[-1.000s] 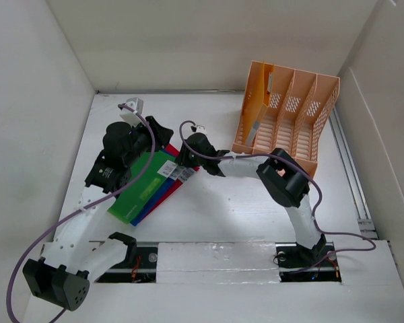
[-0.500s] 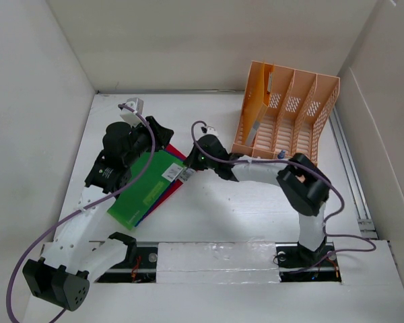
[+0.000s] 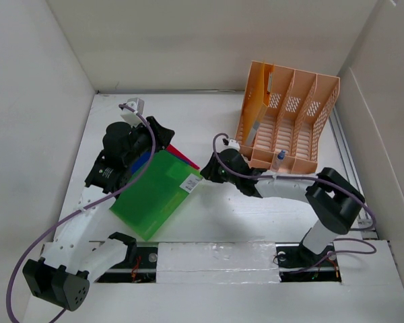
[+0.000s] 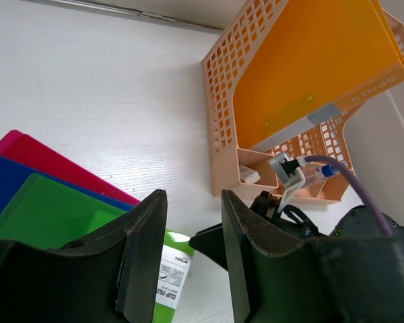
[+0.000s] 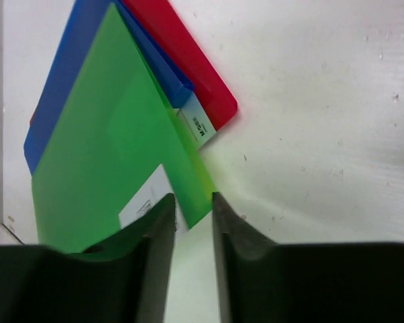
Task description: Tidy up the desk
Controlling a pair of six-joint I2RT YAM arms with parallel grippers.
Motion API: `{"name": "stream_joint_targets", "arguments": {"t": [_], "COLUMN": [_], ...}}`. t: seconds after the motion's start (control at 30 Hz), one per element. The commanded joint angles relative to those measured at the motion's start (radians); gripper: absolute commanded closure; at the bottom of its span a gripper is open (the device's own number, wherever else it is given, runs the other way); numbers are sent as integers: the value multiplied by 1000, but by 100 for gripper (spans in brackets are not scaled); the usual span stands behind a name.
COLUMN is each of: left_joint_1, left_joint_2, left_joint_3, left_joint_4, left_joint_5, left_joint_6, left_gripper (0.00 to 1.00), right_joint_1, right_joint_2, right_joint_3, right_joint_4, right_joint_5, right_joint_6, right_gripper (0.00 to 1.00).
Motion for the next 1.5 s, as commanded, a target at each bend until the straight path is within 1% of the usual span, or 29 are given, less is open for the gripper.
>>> {"name": "stream_joint_targets", "arguments": {"t": [0.0, 0.03, 0.07, 0.13, 0.17, 0.27, 0.33, 0.37, 0.4, 0.43, 0.5, 0.6, 0.63, 0.83, 0.9, 0.93, 0.97, 1.07, 1.13, 1.17, 1.23, 1.27, 1.3, 1.33, 1.37, 1.47], "left_joint_1": [4, 4, 4, 4, 4, 4, 4, 4, 4, 4, 4, 4, 4, 4, 4, 4, 4, 4, 4, 4, 4, 4, 4, 4, 4, 4], "left_joint_2": [-9, -12, -22, -30, -32, -38, -38, -33, -32, -32, -30, -33, -35, -35, -39, -38, -38, -41, -47, -47, -42, -44, -45, -45, -47, -36], "left_joint_3": [12, 9, 3, 1, 4, 4, 1, 4, 6, 6, 3, 3, 1, 1, -2, 0, 1, 0, -2, -2, 1, 0, -2, -4, -2, 1], "left_joint_4": [39, 40, 45, 45, 42, 40, 40, 40, 42, 42, 42, 39, 45, 46, 51, 50, 47, 48, 51, 51, 45, 45, 50, 54, 54, 46], "left_joint_5": [9, 12, 13, 2, -2, 4, 8, 21, 30, 30, 19, 19, 19, 24, 24, 19, 18, 30, 25, 19, 19, 25, 31, 28, 25, 24], "left_joint_6": [5, 5, 5, 6, 6, 9, 9, 8, 8, 8, 8, 8, 6, 5, 5, 5, 5, 5, 5, 3, 5, 5, 5, 5, 5, 5], "left_gripper": [66, 66, 66, 66, 66, 66, 66, 66, 66, 66, 66, 66, 65, 66, 65, 65, 66, 66, 65, 65, 65, 65, 65, 65, 65, 65], "right_joint_1": [10, 10, 10, 10, 10, 10, 10, 10, 10, 10, 10, 10, 10, 10, 10, 10, 10, 10, 10, 10, 10, 10, 10, 10, 10, 10], "right_joint_2": [15, 34, 44, 58, 60, 57, 58, 83, 115, 115, 161, 198, 218, 267, 281, 284, 281, 272, 264, 261, 256, 253, 252, 244, 232, 167], "right_joint_3": [23, 34, 37, 36, 31, 11, 6, 3, -1, -1, -3, -23, -29, -24, -27, -30, -40, -56, -67, -73, -83, -86, -95, -96, -98, -104], "right_joint_4": [57, 68, 73, 79, 86, 105, 114, 151, 184, 185, 214, 303, 335, 389, 416, 430, 442, 476, 499, 510, 542, 556, 579, 579, 577, 542], "right_joint_5": [2, -10, -23, -52, -56, -76, -86, -128, -183, -184, -234, -289, -300, -326, -342, -343, -343, -334, -320, -320, -323, -330, -340, -342, -337, -313], "right_joint_6": [-1, -1, 2, 20, 28, 50, 66, 92, 114, 114, 140, 201, 221, 244, 249, 255, 257, 260, 258, 260, 260, 258, 258, 248, 240, 183], "right_gripper": [63, 59, 54, 48, 44, 34, 30, 27, 27, 27, 27, 27, 27, 27, 32, 35, 41, 49, 52, 59, 64, 70, 74, 76, 81, 86]}}
